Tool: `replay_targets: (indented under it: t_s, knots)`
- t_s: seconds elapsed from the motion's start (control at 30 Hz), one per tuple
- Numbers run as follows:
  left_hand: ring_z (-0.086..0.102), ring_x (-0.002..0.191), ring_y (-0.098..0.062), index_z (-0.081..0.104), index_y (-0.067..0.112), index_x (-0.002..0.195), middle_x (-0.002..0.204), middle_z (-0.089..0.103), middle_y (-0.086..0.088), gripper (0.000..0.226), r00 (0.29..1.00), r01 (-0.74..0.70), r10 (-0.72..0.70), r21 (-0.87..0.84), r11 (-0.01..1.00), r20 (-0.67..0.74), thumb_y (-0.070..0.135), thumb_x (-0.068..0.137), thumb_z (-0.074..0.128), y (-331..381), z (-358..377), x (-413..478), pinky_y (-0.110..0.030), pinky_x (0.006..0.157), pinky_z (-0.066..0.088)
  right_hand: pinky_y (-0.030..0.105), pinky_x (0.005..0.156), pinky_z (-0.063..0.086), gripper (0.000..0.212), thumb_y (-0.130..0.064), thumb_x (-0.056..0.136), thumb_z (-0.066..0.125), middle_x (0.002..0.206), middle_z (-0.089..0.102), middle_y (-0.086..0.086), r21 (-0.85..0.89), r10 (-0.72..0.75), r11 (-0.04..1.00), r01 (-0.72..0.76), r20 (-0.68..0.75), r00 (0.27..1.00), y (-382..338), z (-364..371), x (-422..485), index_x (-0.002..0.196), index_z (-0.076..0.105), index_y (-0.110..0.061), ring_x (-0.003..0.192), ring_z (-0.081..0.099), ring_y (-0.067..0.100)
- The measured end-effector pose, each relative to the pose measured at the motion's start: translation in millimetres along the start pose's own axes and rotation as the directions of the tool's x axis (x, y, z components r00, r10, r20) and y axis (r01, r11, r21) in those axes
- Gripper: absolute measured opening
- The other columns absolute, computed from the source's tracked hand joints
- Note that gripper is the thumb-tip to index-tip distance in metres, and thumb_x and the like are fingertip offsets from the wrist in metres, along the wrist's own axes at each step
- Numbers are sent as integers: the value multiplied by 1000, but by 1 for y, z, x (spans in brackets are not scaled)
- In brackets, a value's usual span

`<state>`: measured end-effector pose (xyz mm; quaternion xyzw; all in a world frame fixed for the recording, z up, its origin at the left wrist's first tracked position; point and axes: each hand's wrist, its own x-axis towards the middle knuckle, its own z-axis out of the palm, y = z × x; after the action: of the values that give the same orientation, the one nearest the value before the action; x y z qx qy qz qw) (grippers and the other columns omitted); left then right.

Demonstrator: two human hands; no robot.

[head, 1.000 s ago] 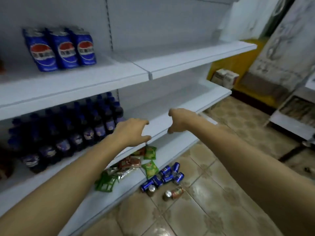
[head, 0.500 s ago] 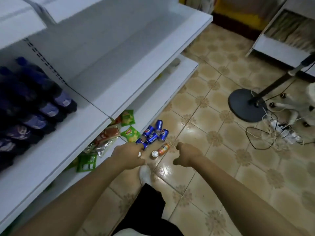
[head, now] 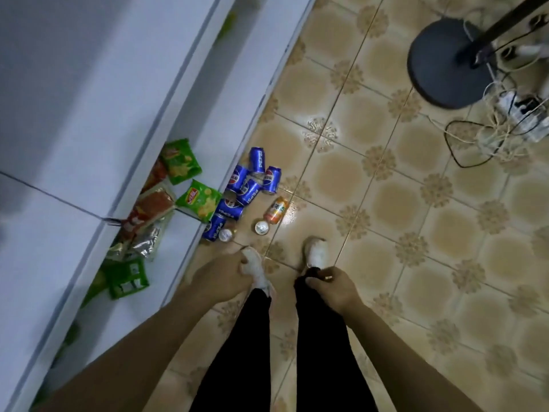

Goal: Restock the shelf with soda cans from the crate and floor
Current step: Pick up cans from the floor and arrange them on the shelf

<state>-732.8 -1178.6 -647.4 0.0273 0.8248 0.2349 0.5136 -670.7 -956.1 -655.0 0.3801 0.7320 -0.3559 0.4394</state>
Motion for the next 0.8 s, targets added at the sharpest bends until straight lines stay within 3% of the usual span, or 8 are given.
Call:
replay_targets:
  t_s: [0.07,0.17,0.27,0.37,0.47,0.57,0.67,0.8]
  knots:
    - [54,111,-15,52,10,129,124,58,-7,37,999,30,-29,-32,999,17,20,94,57,-7,8,38,-13,70,30,25,74,38,35,-33,86,67,103,62,6,0,9,1000,-10,48,999,3,14,35,111,60,-8,92,56,21]
    - [58,103,-18,56,17,123,116,63,-5,39,997,77,-78,-100,992,-8,32,88,63,-27,25,106,-25,80,44,24,72,36,28,-35,87,65,96,58,4,-63,2,998,6,116,993,7,32,100,104,60,-13,90,54,20]
    - [60,103,-21,58,18,115,106,63,-2,31,985,156,-166,-179,972,-43,30,87,65,-42,38,172,-30,82,47,26,74,39,38,-33,89,63,109,60,8,-98,15,995,3,179,984,3,45,173,114,58,-6,98,57,24]
    - [60,100,-24,58,11,113,105,62,-6,29,969,188,-222,-254,949,-112,23,88,65,-52,50,246,-31,84,47,24,67,39,40,-31,87,66,101,58,7,-62,-11,998,18,116,993,-15,56,257,116,57,-4,94,57,22]
    - [52,100,-14,51,10,127,112,54,2,42,948,167,-250,-359,918,-197,24,89,63,-58,67,326,-18,74,39,25,78,40,50,-37,87,67,117,62,11,-42,-92,995,93,34,995,-40,69,345,123,56,-4,110,58,26]
    - [53,106,-12,52,18,126,113,54,10,45,925,84,-224,-409,909,-308,36,86,63,-64,84,409,-34,92,46,33,88,47,55,-41,86,65,121,62,12,-15,-201,979,201,-42,979,-73,80,428,127,51,-7,109,59,27]
    - [52,118,-21,47,22,130,128,53,-1,61,896,77,-249,-425,902,-367,47,77,64,-72,99,477,-46,97,47,31,81,48,64,-41,85,67,119,58,8,84,-245,964,251,-81,966,-109,96,495,133,40,-7,101,58,21]
    - [32,136,-23,31,22,143,146,34,-5,72,869,55,-221,-357,932,-443,38,82,67,-79,113,523,-41,109,30,26,71,41,77,-41,77,75,108,45,1,235,-228,939,252,-124,966,-140,112,551,133,34,-8,93,47,15]
